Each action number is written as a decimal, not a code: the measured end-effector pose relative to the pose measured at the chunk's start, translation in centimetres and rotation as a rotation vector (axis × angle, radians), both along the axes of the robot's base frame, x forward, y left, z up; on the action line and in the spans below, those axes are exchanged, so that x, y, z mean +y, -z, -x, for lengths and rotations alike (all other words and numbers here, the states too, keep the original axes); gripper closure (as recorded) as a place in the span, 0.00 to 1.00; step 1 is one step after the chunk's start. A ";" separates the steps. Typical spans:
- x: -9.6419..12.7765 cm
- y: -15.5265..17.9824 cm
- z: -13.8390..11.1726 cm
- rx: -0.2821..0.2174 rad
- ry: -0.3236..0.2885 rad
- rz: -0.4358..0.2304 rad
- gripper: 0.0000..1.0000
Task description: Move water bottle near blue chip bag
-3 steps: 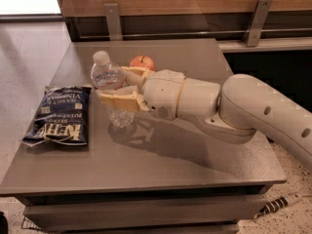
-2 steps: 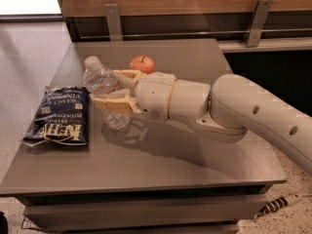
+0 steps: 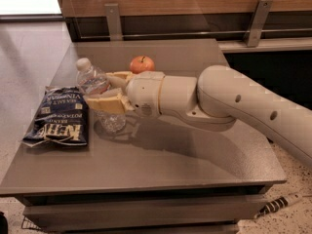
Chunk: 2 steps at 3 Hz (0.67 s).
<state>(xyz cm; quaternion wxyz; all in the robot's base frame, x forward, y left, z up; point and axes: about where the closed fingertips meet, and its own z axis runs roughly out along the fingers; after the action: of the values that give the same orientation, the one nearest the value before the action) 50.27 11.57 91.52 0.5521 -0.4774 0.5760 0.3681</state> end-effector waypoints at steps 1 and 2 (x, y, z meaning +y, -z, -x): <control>0.1 0.2 -0.3 0.033 -0.010 -0.008 0.97; 0.1 0.2 -0.3 0.033 -0.010 -0.008 0.75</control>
Offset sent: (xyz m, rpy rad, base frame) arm 0.0028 0.0008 -0.0024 0.0076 0.0327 0.0099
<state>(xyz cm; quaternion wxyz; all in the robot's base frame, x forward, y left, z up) 50.54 11.66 91.32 0.5426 -0.4721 0.5812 0.3808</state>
